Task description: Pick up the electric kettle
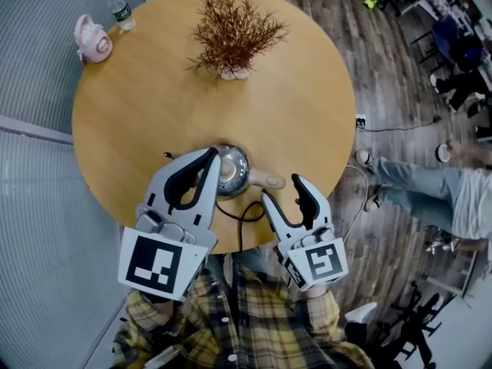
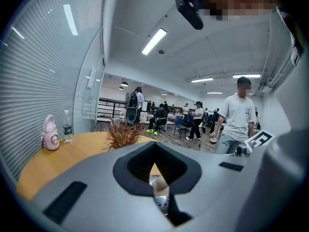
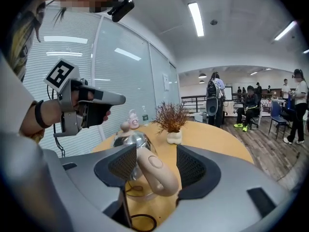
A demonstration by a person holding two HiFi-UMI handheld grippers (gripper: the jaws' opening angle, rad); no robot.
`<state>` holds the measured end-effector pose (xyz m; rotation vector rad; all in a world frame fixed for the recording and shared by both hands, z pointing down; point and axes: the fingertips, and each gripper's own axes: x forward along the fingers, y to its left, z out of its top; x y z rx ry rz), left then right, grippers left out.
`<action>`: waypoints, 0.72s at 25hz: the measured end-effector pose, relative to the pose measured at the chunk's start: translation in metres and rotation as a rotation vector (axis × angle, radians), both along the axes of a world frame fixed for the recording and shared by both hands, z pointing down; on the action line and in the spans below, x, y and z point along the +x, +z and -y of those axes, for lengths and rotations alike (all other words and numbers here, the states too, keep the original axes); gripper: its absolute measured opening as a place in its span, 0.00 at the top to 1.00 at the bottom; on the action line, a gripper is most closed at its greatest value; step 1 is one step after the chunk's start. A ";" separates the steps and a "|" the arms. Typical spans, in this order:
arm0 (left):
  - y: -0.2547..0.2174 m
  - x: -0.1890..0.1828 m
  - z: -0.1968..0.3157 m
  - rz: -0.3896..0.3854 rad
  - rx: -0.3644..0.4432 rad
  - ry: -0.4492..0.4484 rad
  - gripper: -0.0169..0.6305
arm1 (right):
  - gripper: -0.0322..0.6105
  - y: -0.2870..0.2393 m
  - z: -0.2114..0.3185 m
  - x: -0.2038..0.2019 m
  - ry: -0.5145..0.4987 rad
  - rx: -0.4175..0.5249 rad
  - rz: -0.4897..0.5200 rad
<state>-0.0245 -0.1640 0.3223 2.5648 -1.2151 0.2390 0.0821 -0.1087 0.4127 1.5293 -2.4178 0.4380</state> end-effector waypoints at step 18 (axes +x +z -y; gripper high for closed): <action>0.030 0.003 0.007 0.016 -0.017 -0.001 0.97 | 0.55 0.077 0.004 0.020 0.110 -0.050 -0.070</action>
